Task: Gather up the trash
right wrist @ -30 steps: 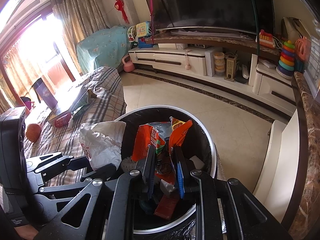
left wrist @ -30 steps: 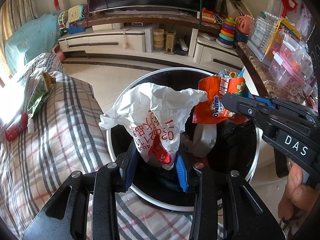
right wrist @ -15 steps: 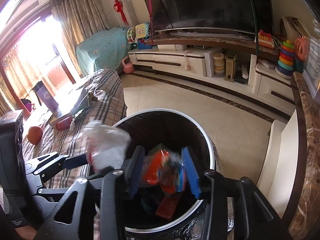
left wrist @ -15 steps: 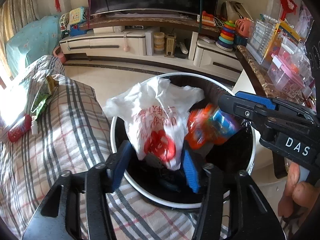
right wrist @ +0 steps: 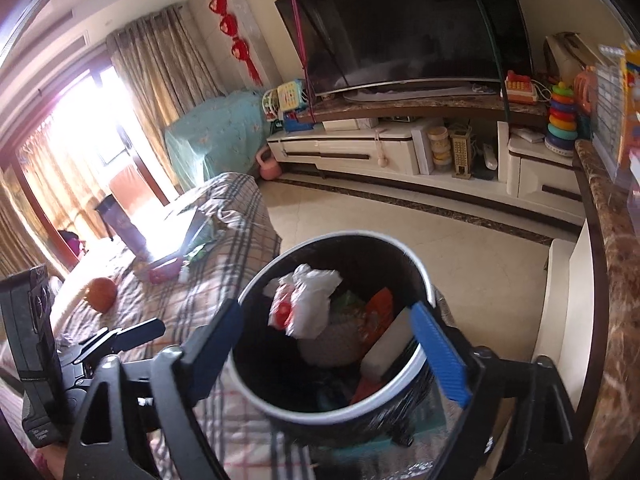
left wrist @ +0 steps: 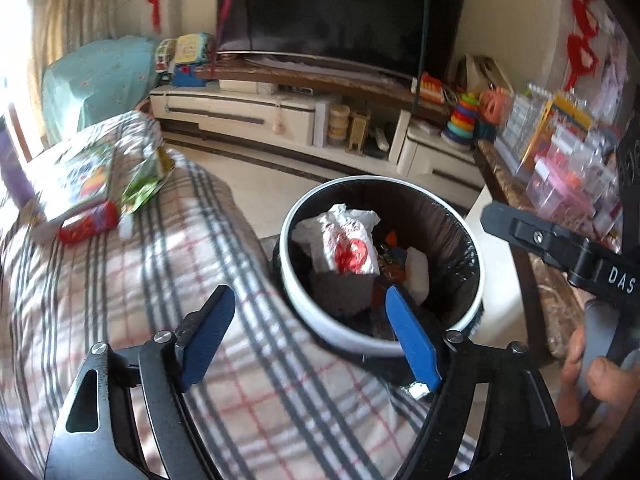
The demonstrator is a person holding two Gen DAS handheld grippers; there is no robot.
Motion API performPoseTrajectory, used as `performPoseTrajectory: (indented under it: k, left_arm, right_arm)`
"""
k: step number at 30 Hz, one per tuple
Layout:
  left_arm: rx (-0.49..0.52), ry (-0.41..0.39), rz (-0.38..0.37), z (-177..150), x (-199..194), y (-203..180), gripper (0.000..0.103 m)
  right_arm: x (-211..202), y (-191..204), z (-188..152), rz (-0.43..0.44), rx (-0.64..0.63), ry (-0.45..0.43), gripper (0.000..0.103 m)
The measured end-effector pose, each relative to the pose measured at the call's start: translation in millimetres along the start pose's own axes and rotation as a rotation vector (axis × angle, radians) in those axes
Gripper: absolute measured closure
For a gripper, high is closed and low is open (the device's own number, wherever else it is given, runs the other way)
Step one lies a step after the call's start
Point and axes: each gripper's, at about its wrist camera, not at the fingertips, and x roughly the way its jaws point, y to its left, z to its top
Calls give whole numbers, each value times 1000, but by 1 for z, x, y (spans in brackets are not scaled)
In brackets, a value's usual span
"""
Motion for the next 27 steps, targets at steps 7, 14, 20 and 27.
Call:
performPoseTrajectory:
  k: [7,14,20,27]
  left_arm:
    - [-94,-68,-1,-33,-43,28,15]
    - [-105,-171,32,-59,-88,40,3]
    - [-97,-290,63,-78,-128,44,0]
    - [-58,-426,184,-109,-158,41,0]
  right_arm:
    - [-23,17,-35,38,36,-30,3]
    - [-48,48,-61,37,-7,-102,1]
    - [-81,78,-66,12,-98,-206,1]
    - [-110,99,-92,-40,-165,-386,0]
